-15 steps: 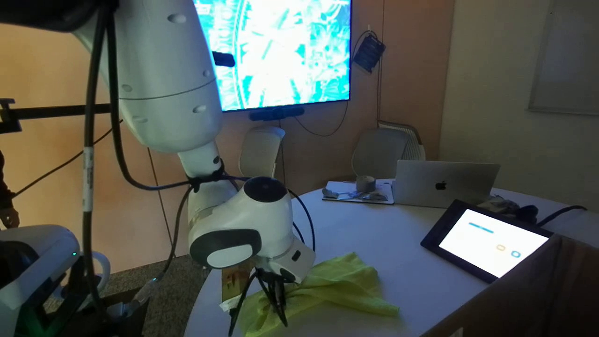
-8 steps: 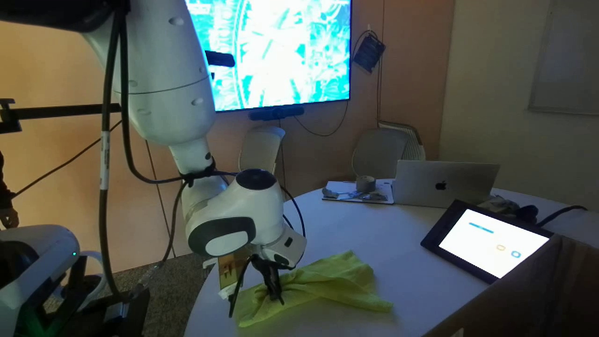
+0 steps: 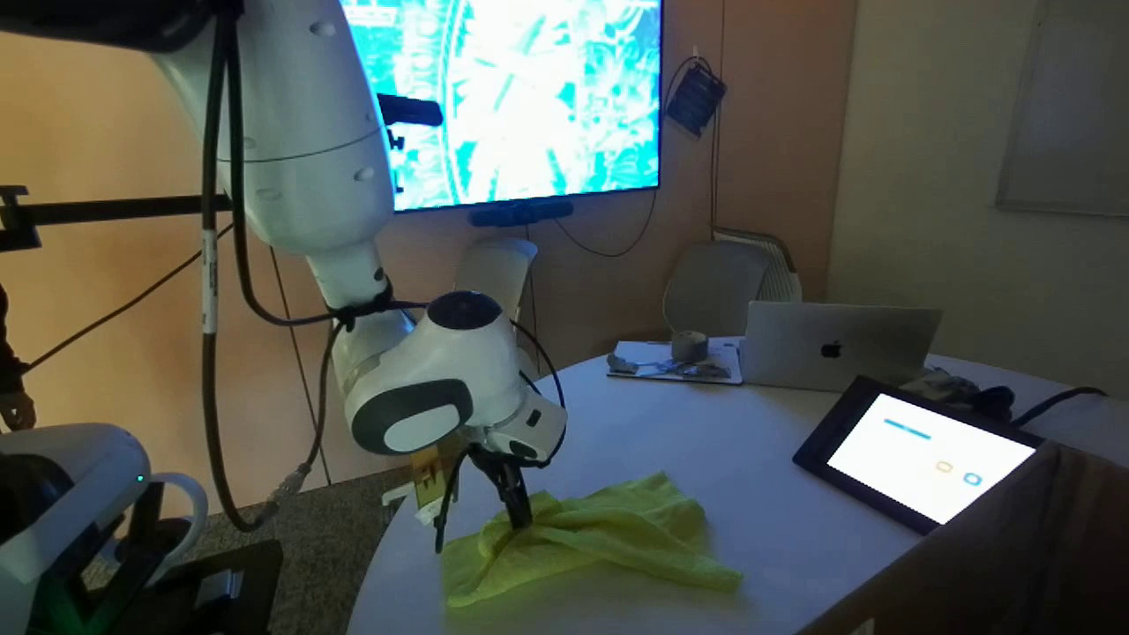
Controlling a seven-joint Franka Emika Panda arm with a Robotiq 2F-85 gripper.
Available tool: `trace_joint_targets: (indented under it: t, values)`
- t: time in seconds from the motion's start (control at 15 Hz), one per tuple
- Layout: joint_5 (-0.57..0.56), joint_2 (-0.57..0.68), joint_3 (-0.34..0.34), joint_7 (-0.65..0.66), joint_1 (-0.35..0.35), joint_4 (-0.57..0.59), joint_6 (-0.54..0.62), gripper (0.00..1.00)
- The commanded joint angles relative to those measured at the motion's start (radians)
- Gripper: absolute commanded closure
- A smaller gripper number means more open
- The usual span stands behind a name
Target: Put the black marker on the towel, fold the towel twice then place it inside the box
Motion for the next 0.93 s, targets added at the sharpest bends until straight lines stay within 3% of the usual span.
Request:
trace_joint_targets:
  t: [0.0, 0.2, 0.47, 0.87]
  values:
    - [0.005, -0.037, 0.053, 0.013, -0.044, -0.012, 0.052, 0.0]
    - [0.002, -0.051, 0.049, 0.028, -0.052, -0.005, 0.083, 0.0]
    - [0.022, -0.044, -0.007, 0.075, -0.052, 0.038, 0.089, 0.0]
    - [0.083, -0.006, -0.218, 0.154, 0.045, 0.163, 0.065, 0.0]
